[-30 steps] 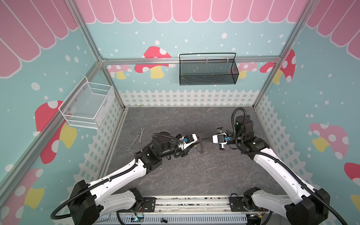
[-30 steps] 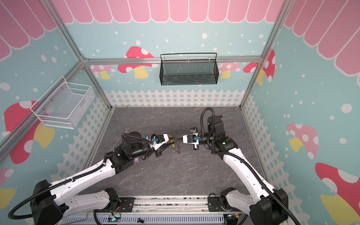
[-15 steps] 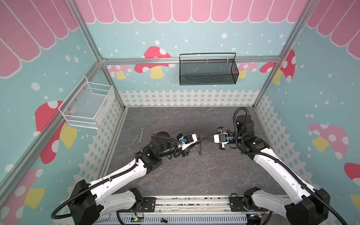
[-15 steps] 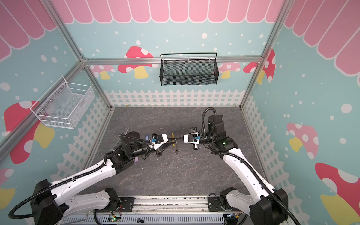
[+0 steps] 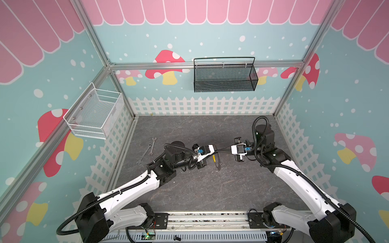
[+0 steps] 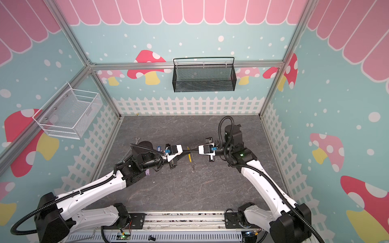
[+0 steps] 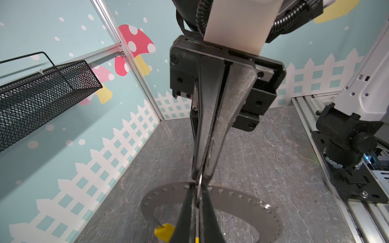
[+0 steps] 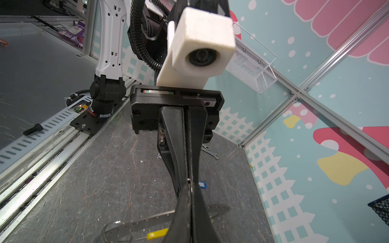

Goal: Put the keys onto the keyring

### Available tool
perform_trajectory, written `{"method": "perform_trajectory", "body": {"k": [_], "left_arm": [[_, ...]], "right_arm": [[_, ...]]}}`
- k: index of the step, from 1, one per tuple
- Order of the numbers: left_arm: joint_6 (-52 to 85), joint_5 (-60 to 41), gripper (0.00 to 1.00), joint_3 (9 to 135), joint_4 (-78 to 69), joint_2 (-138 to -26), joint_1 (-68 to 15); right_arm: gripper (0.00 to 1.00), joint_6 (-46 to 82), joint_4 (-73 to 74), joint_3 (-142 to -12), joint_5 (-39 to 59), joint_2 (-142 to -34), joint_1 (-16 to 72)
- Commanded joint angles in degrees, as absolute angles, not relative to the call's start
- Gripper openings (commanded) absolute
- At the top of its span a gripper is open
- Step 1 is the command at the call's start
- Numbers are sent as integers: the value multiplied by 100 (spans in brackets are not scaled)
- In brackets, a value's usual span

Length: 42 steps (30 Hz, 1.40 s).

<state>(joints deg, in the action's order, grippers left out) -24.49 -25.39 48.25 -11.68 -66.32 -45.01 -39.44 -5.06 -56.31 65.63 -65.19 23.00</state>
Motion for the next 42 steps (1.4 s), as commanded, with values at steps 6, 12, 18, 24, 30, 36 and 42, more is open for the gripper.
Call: {"method": "perform_trajectory", "body": {"k": [6,12,18,24,30,36,42], "left_arm": [[-2673,-2912,0,5394,-505,-6671,-4509],[-2908,-2978,0,5754,340,-6689,-4509],[-3121,-3051,0,6000,887,-6780,-4509],[-3367,-3033,0,6186,1213,-6829,-4500],[-3487,-2984,0,6278,1365,-6825,-4460],[-3265,-2775,6,5809,743,-6585,-4456],[-2756,-2339,19,5028,-205,-6176,-4447]], "right_arm": [[0,-3950,-498,-5583,6524,-6582,2338],[19,-4219,-755,-5620,6016,-6506,2338],[22,-4523,-1231,-5797,5905,-6556,2338],[8,-4720,-1744,-5987,6028,-6677,2336],[0,-4826,-1965,-6024,5977,-6645,2337],[0,-4471,-1515,-5903,6152,-6507,2335],[0,-4311,-1059,-5748,6359,-6393,2337]]}}
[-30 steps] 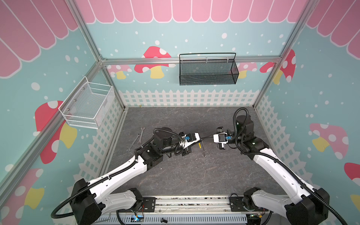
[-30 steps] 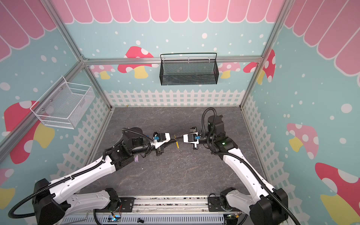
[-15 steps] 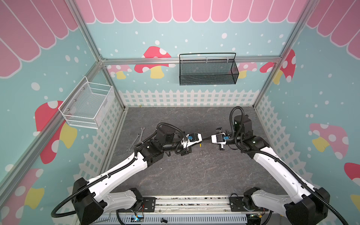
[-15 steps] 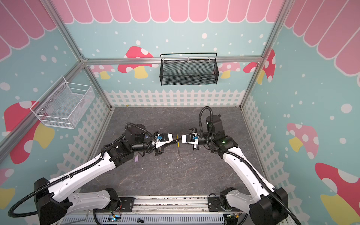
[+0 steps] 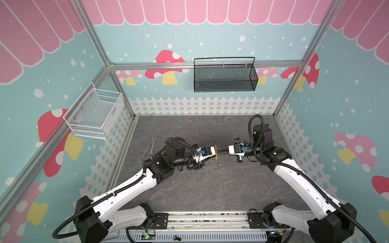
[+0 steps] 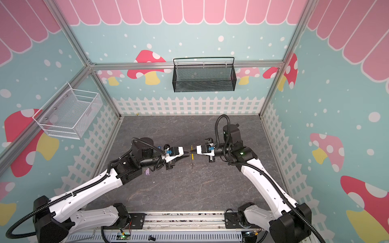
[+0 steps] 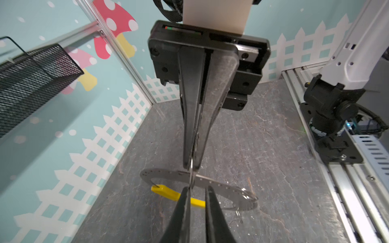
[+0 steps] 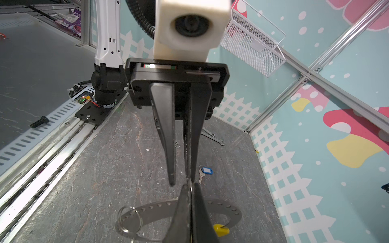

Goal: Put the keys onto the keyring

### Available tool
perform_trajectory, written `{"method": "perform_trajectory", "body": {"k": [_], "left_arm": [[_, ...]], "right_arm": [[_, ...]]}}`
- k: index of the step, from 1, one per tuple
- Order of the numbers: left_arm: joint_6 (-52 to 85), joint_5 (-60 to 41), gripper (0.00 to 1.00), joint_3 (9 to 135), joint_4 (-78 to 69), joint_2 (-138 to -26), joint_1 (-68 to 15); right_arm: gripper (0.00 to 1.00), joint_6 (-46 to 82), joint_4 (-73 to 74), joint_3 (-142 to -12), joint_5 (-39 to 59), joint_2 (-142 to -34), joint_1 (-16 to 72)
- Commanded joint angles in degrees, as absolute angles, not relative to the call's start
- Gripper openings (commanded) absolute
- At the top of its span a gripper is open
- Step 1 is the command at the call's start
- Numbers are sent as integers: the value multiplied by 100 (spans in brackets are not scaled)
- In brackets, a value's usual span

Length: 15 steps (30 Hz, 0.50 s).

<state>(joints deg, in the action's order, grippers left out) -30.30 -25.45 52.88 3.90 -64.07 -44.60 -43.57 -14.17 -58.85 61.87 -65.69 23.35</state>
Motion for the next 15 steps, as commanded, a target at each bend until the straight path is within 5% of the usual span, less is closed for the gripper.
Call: {"method": "perform_trajectory", "body": {"k": [1,15], "left_arm": [[-2693,-2290,20,4982,-227,-6136,-4445],[-2092,-2169,24,4930,-226,-6132,-4430]], "right_arm": [[0,-4330,-952,-5682,6327,-6348,2333],[0,-4993,704,-4804,5652,-5714,2370]]}}
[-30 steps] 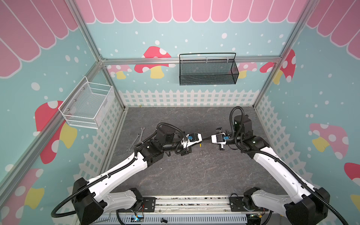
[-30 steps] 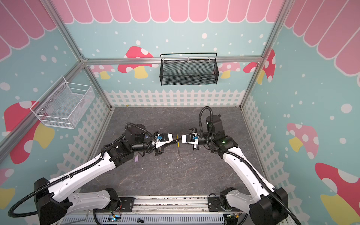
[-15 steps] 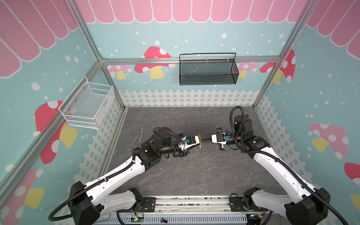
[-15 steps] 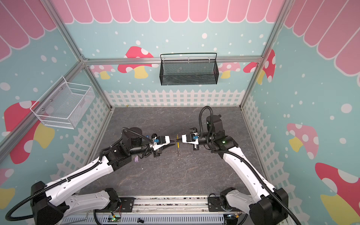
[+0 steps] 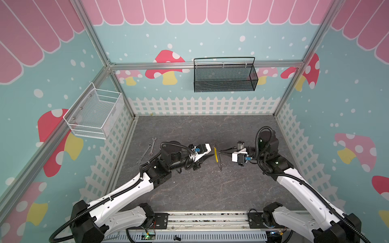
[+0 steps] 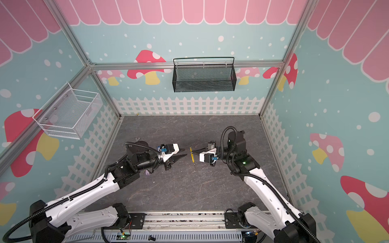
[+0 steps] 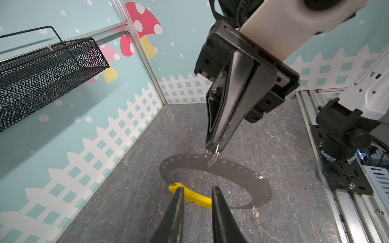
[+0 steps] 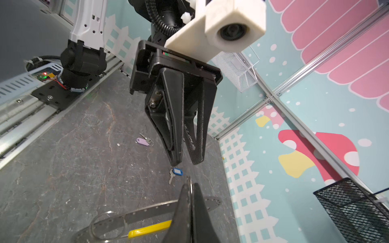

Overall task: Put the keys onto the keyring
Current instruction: 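Release the plate with the left gripper and move it toward the lilac-tagged key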

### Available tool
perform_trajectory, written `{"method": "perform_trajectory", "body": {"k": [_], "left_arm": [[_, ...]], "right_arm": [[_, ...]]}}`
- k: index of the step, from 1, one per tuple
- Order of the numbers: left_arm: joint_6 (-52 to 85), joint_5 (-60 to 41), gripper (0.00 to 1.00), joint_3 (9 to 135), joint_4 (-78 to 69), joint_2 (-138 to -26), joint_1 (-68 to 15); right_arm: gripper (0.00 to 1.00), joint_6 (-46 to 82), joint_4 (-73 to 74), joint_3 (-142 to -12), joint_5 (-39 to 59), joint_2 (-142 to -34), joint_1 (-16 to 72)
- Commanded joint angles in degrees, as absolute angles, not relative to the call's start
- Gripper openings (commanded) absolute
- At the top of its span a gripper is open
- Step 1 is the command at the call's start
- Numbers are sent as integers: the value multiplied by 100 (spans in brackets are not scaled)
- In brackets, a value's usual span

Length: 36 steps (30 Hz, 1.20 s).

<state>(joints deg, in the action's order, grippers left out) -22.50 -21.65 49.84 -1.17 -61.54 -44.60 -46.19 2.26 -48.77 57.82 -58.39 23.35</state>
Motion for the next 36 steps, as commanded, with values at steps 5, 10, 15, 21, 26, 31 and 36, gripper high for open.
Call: {"method": "perform_trajectory", "body": {"k": [5,10,15,21,26,31,36], "left_arm": [[-2057,-2204,23,4981,-255,-6246,-4430],[-1953,-2019,23,5057,-217,-6378,-4430],[-1279,-1124,23,5356,347,-6559,-4247],[164,-561,22,5457,1170,-6845,-3452],[1350,-316,22,5366,1903,-7085,-2558],[2280,-299,23,5190,2524,-7371,-1631],[3090,-730,24,5031,2848,-7766,-979]], "right_arm": [[0,-5469,877,-4600,5593,-5608,2385],[0,-5614,878,-4575,5464,-5621,2395],[0,-5033,879,-4597,5226,-5784,2399],[0,-4422,980,-4444,5041,-5814,2399],[0,-4223,788,-4377,4614,-5757,2395],[0,-4102,676,-4294,4447,-5722,2399],[0,-4026,658,-4189,4568,-5713,2399]]}}
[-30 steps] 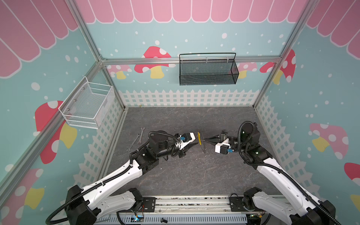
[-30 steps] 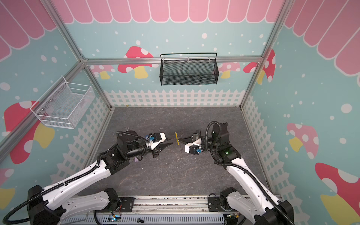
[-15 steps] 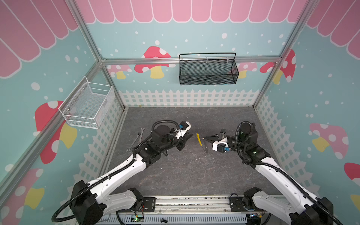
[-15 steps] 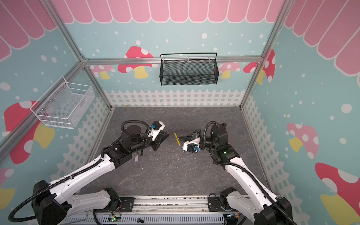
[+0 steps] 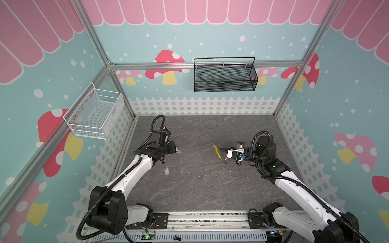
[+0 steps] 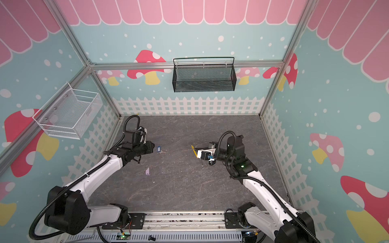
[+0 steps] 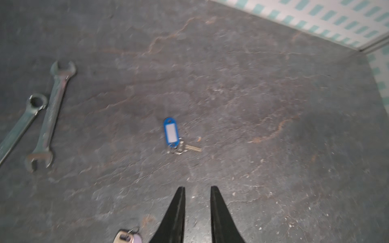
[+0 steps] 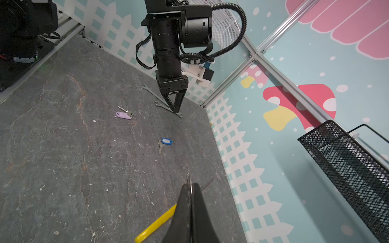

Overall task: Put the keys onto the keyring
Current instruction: 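Release the plate with the left gripper and move it toward the lilac-tagged key, then lower the left gripper and grasp the lilac-tagged key while the right holds the plate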

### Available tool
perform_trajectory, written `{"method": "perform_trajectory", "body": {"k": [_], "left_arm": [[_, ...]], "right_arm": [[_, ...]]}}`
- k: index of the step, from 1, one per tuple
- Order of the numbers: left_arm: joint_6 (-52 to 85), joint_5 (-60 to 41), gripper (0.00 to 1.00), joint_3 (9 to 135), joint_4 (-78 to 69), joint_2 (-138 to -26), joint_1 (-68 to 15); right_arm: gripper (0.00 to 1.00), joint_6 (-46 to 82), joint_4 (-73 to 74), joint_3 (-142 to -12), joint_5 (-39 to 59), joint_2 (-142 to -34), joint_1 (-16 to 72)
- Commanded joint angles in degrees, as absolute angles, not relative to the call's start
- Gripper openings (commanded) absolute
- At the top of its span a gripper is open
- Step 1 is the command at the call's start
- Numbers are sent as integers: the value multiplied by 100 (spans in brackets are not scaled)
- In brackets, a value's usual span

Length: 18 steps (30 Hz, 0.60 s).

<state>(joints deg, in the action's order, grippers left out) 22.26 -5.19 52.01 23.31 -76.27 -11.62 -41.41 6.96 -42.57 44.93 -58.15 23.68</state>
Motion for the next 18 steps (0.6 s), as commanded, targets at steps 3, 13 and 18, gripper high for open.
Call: {"method": "perform_trajectory", "body": {"k": [3,13,18], "left_arm": [[3145,-519,26,4995,3271,-7905,-871],[1235,39,25,4944,3841,-7924,-913],[175,-82,26,5149,3949,-8155,-942]], "right_arm": [[0,-4032,653,-4106,4605,-5679,2398],[0,-4196,624,-3824,4673,-5520,2399],[0,-4345,510,-3814,4739,-5547,2397]]}}
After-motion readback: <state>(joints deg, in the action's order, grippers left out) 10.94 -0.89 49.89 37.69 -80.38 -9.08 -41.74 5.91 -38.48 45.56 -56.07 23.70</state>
